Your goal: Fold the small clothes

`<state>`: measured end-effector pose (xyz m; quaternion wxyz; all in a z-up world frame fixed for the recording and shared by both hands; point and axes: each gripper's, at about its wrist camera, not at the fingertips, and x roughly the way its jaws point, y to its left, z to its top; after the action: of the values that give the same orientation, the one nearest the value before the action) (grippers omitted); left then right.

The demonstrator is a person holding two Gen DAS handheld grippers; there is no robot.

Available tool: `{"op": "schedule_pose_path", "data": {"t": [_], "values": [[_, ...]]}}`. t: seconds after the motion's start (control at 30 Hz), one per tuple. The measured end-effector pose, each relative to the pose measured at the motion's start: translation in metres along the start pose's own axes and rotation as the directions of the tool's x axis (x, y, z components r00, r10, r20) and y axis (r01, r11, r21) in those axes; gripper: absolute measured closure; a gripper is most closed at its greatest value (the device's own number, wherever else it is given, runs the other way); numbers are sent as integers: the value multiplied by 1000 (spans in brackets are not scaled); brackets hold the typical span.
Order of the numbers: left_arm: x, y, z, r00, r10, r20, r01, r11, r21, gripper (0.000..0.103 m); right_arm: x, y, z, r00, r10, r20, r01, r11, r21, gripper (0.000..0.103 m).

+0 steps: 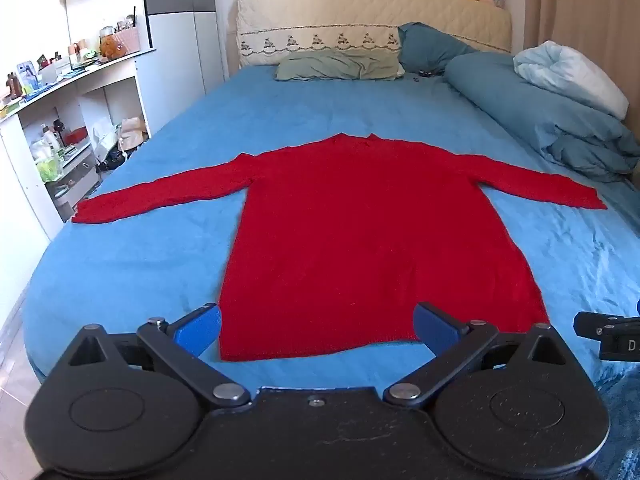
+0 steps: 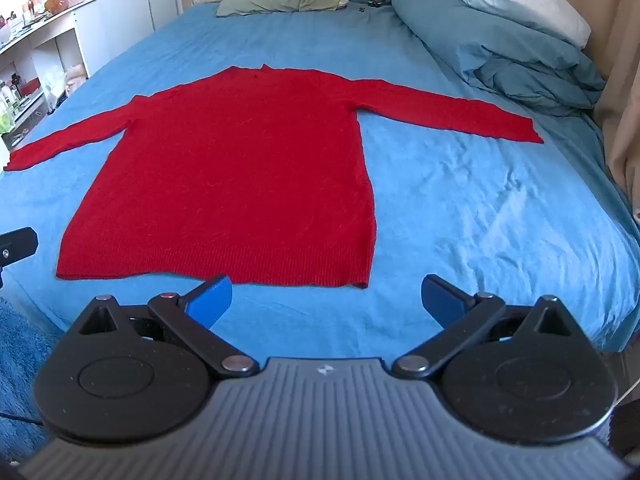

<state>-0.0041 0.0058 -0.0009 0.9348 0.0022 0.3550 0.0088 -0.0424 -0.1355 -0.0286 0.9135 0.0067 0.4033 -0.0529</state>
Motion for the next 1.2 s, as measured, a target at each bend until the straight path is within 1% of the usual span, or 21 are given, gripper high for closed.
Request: {"op": "schedule_pose_path", "data": {"t": [0.07,0.1,0.13,1.2], "values": [[-3,-2,-4,1000,14,14,-14,1000,9,0,0,0,0,1000,6,-5,-6,1000,3,0],[-5,-6,-2,999,31,14,-32,999,28,0,0,0,0,1000,8,-6,-8,1000,2,0],[-4,-9,-3,999,35,11,-35,999,31,0,0,0,0,1000,8,-5,-8,1000,1,0],[-4,-13,-2,999,40,21,-40,999,35,0,-1,2,-4,1000,7,-7,-7,1000,2,0]]}}
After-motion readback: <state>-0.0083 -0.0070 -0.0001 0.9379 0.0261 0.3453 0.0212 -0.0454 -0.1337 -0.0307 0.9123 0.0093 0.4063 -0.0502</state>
